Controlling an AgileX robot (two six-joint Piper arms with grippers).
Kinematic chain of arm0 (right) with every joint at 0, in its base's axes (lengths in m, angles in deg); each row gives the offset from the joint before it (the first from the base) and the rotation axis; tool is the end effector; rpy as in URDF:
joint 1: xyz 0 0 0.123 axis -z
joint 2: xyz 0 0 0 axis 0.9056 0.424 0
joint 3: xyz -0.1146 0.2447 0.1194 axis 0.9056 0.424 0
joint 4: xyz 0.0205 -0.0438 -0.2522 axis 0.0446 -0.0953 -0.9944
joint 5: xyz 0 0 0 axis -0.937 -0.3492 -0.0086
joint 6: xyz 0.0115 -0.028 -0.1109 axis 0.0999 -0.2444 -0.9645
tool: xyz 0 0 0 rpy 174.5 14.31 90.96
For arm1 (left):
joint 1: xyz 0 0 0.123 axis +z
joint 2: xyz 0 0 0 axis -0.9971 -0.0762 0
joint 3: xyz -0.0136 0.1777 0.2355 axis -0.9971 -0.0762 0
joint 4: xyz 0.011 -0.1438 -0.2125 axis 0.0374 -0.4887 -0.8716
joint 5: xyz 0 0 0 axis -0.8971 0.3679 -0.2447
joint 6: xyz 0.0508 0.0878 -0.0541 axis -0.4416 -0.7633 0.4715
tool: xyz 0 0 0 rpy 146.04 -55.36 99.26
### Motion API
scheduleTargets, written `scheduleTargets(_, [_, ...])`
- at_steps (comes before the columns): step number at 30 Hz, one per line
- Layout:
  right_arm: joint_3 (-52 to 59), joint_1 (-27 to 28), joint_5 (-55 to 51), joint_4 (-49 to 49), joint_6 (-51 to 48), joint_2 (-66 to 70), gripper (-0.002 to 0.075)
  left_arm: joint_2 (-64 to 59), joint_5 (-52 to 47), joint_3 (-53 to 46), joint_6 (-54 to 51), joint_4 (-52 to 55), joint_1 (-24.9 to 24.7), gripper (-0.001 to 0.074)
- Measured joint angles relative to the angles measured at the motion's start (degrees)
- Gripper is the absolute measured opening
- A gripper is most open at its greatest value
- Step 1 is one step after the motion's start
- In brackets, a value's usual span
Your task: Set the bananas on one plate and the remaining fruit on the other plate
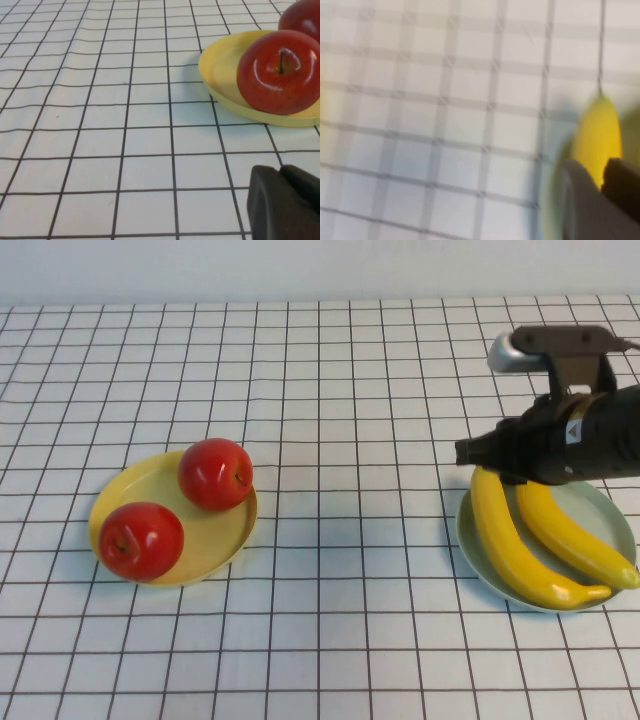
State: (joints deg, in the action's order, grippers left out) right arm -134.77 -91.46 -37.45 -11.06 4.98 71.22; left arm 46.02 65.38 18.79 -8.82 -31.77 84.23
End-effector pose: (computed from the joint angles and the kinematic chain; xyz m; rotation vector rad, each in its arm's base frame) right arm 0.3153 0.1508 0.2623 -0.1559 2.4307 0.2918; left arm 0.0701 -0.0030 0.1640 0.0658 1.8721 -0.0022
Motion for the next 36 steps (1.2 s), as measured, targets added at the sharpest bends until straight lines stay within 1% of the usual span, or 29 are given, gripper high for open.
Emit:
scheduleTargets(1, [0.48,-0.47,1.96,0.0,0.0,-1.85,0.0104,0.0,0.0,0.0,0.0,0.0,0.0,0.0])
scheduleTargets(2, [1.31,-0.87,4.46,0.0,0.0,-4.29,0.0064,0.0,0.0,0.0,0.0,0.0,0.0,0.0])
scheduleTargets(4, [3.64,-1.64,10.88,0.0,0.0,-9.52,0.0018,0.0,0.0,0.0,0.0,0.0,0.0,0.0])
scheduleTargets(9, [14.59,-1.76,28.17,-0.62,0.0,-21.14,-0.001,0.0,0.0,0.0,0.0,0.0,0.0,0.0])
scheduleTargets(11, [18.17,-1.76,32.08,-2.45,0.0,-24.49,-0.0013,0.0,0.0,0.0,0.0,0.0,0.0,0.0])
scheduleTargets(13, [20.62,-1.76,33.42,-5.67,0.0,-27.42,-0.0014,0.0,0.0,0.0,0.0,0.0,0.0,0.0])
scheduleTargets(15, [22.32,-1.76,33.65,-8.67,0.0,-30.65,-0.0014,0.0,0.0,0.0,0.0,0.0,0.0,0.0])
scheduleTargets(17, [23.47,-1.76,32.81,-9.07,0.1,-33.38,-0.0014,0.0,0.0,0.0,0.0,0.0,0.0,0.0])
scheduleTargets(22, [27.03,-1.76,26.41,-11.03,0.1,-42.96,-0.0014,0.0,0.0,0.0,0.0,0.0,0.0,0.0])
scheduleTargets(29, [35.3,-1.76,17.37,-12.68,0.1,-58.29,-0.0014,0.0,0.0,0.0,0.0,0.0,0.0,0.0])
scheduleTargets(33, [39.0,-1.76,16.06,-16.49,0.1,-63.53,-0.0015,0.0,0.0,0.0,0.0,0.0,0.0,0.0])
scheduleTargets(36, [40.96,-1.76,15.14,-17.41,0.1,-67.21,-0.0015,0.0,0.0,0.0,0.0,0.0,0.0,0.0])
